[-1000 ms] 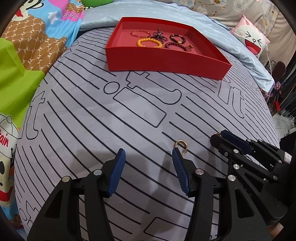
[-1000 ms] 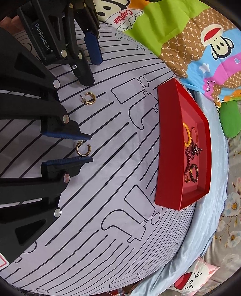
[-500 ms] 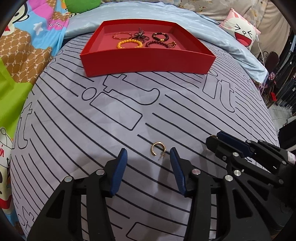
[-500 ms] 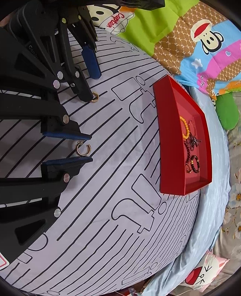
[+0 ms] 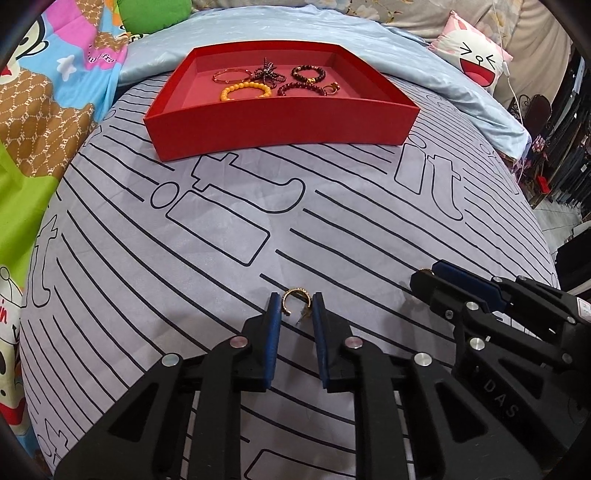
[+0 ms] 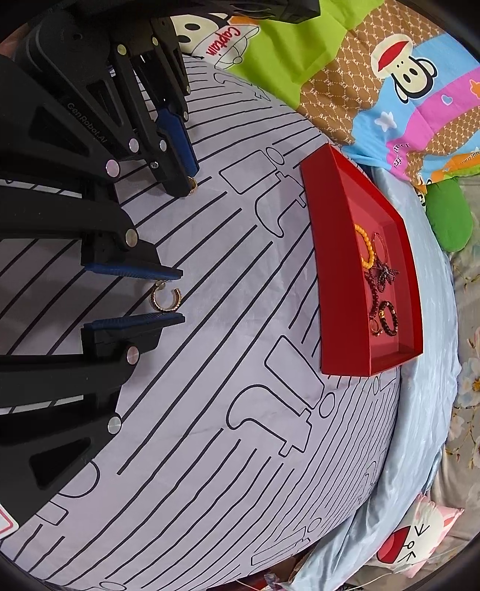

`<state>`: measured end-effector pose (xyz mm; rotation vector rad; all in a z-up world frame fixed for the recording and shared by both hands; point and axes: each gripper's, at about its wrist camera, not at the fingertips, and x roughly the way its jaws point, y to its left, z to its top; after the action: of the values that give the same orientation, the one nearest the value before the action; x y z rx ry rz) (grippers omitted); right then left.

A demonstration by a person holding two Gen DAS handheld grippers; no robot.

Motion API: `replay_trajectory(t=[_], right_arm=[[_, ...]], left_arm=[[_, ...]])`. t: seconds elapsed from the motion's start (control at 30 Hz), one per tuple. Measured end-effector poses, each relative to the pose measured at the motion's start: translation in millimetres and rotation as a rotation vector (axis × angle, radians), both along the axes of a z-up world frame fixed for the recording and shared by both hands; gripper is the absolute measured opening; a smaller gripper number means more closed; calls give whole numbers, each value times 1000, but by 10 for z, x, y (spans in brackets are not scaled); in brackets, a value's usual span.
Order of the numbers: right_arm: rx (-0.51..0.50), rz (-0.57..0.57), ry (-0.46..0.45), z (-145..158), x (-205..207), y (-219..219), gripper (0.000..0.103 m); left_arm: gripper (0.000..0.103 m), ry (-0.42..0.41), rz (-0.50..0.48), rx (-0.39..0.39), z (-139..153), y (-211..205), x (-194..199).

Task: Organize jewelry
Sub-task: 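Grasp the other gold hoop earring with the left tool while the right tool holds its hoop, then carry both hoop earrings into the tray and open both tools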

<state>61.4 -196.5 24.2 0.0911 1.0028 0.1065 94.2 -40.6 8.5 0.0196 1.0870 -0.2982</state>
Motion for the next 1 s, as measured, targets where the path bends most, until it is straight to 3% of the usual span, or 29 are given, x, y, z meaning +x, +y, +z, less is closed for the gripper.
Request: replay_trajectory(t=[0.6, 1.0], right_arm=[[19, 19, -80, 339, 10, 24, 17], [13, 39, -198, 822, 554, 37, 17]], left_arm=[[17, -30, 12, -18, 240, 29, 45], [17, -134, 45, -40, 664, 107, 577]])
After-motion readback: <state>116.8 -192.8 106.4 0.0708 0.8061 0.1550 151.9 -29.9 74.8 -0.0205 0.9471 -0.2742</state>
